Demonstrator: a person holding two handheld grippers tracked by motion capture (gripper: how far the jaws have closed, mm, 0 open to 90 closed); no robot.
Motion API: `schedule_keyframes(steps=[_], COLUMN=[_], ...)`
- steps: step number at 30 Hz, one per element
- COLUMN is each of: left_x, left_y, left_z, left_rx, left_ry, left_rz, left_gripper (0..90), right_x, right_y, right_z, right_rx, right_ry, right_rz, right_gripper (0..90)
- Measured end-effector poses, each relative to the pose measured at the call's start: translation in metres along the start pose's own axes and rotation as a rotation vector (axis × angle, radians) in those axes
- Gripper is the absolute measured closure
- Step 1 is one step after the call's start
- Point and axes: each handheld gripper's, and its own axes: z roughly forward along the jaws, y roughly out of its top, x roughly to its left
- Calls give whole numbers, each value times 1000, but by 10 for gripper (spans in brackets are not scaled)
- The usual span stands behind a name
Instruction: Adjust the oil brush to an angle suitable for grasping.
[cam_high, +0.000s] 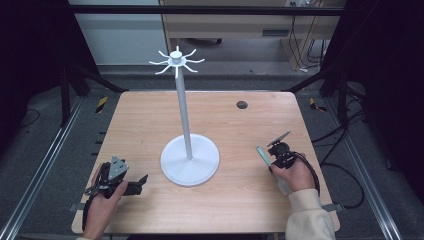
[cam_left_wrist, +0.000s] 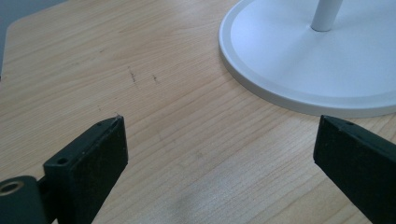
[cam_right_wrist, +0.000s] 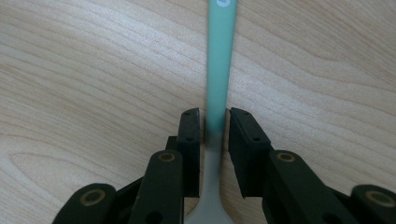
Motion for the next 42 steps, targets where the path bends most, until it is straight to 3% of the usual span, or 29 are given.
schedule_keyframes(steps=[20, 26, 33, 42], left_x=[-1, 0, 0, 0], left_y=[0, 0, -1, -2], left_z=[1, 1, -2, -4], left_rx=[1, 3, 1, -4], left_ry=[-2, 0, 19, 29], left_rz=[-1, 0, 4, 3], left_gripper=[27, 27, 26, 26], right_x=[-1, 0, 4, 7], right_y=[1, 3, 13, 44], right_z=[-3, -17, -42, -61], right_rx=[-9, -72, -222, -313], right_ry=[-12, -14, -10, 35], right_rz=[8, 5, 12, 23], right_gripper=[825, 825, 825, 825])
